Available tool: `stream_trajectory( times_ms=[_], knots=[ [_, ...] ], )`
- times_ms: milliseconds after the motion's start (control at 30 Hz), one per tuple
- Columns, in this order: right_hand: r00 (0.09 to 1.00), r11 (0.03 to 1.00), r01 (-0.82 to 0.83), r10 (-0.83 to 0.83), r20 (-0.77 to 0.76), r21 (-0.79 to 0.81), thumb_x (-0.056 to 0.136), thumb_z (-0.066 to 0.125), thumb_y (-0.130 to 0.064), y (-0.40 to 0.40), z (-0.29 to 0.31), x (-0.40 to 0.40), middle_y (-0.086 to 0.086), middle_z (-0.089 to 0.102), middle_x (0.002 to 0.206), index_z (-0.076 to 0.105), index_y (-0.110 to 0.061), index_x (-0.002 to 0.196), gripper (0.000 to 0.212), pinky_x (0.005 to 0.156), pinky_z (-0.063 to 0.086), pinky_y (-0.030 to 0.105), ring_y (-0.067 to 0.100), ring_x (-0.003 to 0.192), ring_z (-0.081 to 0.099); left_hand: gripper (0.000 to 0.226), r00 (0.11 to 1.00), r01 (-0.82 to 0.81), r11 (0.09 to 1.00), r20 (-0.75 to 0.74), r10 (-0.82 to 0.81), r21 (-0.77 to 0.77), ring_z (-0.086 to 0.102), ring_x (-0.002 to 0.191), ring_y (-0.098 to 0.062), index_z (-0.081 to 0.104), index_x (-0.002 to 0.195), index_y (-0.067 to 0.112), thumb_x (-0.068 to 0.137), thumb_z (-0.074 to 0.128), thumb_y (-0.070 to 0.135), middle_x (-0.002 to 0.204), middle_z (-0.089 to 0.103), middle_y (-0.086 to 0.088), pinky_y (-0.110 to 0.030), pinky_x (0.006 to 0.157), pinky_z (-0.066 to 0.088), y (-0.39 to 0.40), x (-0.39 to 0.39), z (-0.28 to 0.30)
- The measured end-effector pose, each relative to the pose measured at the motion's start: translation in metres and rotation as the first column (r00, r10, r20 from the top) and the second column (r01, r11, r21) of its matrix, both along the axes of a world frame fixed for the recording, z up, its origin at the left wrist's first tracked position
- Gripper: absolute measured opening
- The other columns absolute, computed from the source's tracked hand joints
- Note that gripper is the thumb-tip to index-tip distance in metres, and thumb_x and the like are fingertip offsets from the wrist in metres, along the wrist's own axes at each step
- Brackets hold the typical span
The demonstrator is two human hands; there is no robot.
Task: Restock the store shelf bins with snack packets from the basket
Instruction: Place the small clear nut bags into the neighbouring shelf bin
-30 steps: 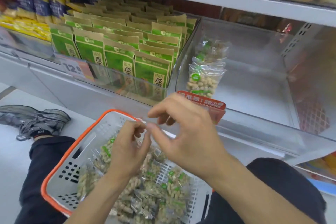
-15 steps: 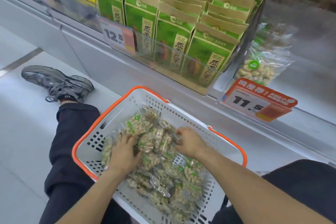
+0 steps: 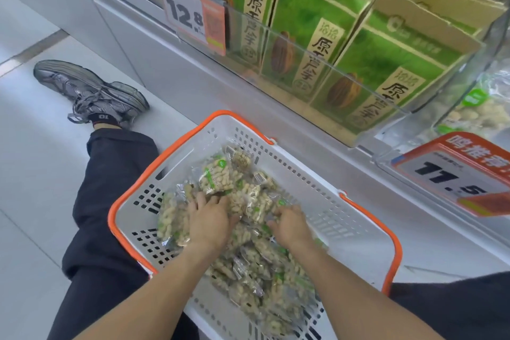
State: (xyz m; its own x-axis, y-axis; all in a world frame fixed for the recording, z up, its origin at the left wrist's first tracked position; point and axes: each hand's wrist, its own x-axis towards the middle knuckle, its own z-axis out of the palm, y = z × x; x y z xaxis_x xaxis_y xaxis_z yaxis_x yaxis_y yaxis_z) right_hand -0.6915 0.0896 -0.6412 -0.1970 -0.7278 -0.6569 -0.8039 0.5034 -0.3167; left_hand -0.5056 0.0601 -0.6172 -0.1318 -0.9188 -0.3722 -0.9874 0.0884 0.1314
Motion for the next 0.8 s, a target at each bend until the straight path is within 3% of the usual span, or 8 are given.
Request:
stream_trajectory(
  times_ms=[133, 233, 300, 367, 400, 567, 700, 800],
  knots=[
    [0.995, 0.998, 0.061, -0.059, 0.076, -0.024, 0.098, 0.06, -0.03, -0.001, 0.0, -0.004, 0.002, 0.057, 0.113, 0.066, -0.014, 0.1, 0.018, 0.093, 0.045, 0.03, 0.02, 0.098, 0.061, 0.016, 0.993, -0.061, 0.996, -0.108, 0.054, -0.065, 0.043, 0.104, -0.024, 0.069, 0.105, 0.025, 0.093, 0.059, 0.031, 0.096, 0.065, 0.007, -0.036, 0.09, 0.036, 0.002, -0.001, -0.01],
    [0.984, 0.987, 0.16, -0.158, 0.079, -0.02, 0.1, 0.055, -0.026, -0.002, -0.002, -0.011, 0.006, 0.07, 0.086, 0.068, -0.009, 0.08, 0.03, 0.079, 0.054, 0.029, 0.018, 0.072, 0.062, 0.017, 0.971, -0.057, 0.996, -0.235, 0.041, -0.062, 0.053, 0.094, -0.021, 0.072, 0.105, 0.021, 0.091, 0.066, 0.03, 0.091, 0.063, 0.003, -0.034, 0.085, 0.043, 0.01, -0.002, -0.012],
    [0.976, 0.978, 0.211, -0.21, 0.05, 0.001, 0.098, 0.061, -0.025, -0.001, -0.004, -0.013, 0.009, 0.072, 0.091, 0.065, -0.009, 0.081, 0.025, 0.078, 0.056, 0.031, 0.021, 0.076, 0.067, 0.018, 0.924, -0.116, 0.993, -0.366, 0.107, -0.004, 0.058, 0.08, -0.018, 0.072, 0.104, 0.018, 0.089, 0.07, 0.028, 0.092, 0.058, 0.002, -0.032, 0.077, 0.046, 0.016, -0.005, -0.008],
    [0.978, 0.977, 0.209, -0.209, 0.007, 0.04, 0.095, 0.066, -0.025, 0.0, -0.005, -0.013, 0.013, 0.065, 0.116, 0.062, -0.008, 0.103, 0.02, 0.081, 0.053, 0.031, 0.025, 0.094, 0.066, 0.016, 0.874, -0.18, 0.981, -0.445, 0.196, 0.077, 0.055, 0.066, -0.014, 0.068, 0.099, 0.017, 0.088, 0.072, 0.027, 0.094, 0.053, 0.002, -0.029, 0.067, 0.042, 0.02, -0.009, -0.003],
    [0.977, 0.975, 0.212, -0.212, -0.014, 0.065, 0.094, 0.067, -0.027, 0.001, -0.006, -0.012, 0.015, 0.055, 0.129, 0.057, -0.007, 0.121, 0.035, 0.085, 0.051, 0.032, 0.028, 0.105, 0.063, 0.014, 0.858, -0.204, 0.974, -0.46, 0.227, 0.102, 0.054, 0.066, -0.012, 0.065, 0.096, 0.017, 0.088, 0.073, 0.026, 0.094, 0.052, 0.003, -0.028, 0.066, 0.039, 0.021, -0.01, -0.001],
    [0.927, 0.913, 0.368, -0.375, 0.009, 0.177, 0.09, 0.072, -0.032, 0.003, -0.006, -0.009, 0.022, 0.014, 0.161, 0.016, -0.013, 0.155, 0.088, 0.099, 0.05, 0.037, 0.034, 0.128, 0.052, 0.036, 0.764, -0.32, 0.918, -0.509, 0.396, 0.234, 0.056, 0.089, -0.013, 0.054, 0.106, 0.019, 0.081, 0.08, 0.023, 0.109, 0.055, -0.002, -0.027, 0.077, 0.044, 0.019, -0.012, -0.002],
    [0.911, 0.901, 0.406, -0.413, 0.012, 0.155, 0.08, 0.081, -0.04, 0.005, -0.005, -0.011, 0.013, 0.056, 0.133, 0.027, -0.011, 0.148, 0.092, 0.092, 0.053, 0.039, 0.029, 0.118, 0.057, 0.082, 0.78, -0.294, 0.856, -0.411, 0.472, 0.425, 0.055, 0.118, -0.026, 0.035, 0.144, 0.012, 0.08, 0.081, 0.032, 0.135, 0.051, -0.008, -0.037, 0.097, 0.05, 0.006, -0.01, -0.002],
    [0.906, 0.898, 0.414, -0.422, 0.026, 0.149, 0.072, 0.089, -0.034, 0.004, -0.001, -0.013, 0.011, 0.051, 0.138, 0.036, -0.012, 0.143, 0.091, 0.097, 0.048, 0.036, 0.029, 0.125, 0.052, 0.086, 0.836, -0.21, 0.865, -0.375, 0.4, 0.455, 0.053, 0.126, -0.025, 0.031, 0.15, 0.01, 0.082, 0.079, 0.035, 0.143, 0.051, -0.008, -0.034, 0.1, 0.048, 0.0, -0.008, -0.002]
  ],
)
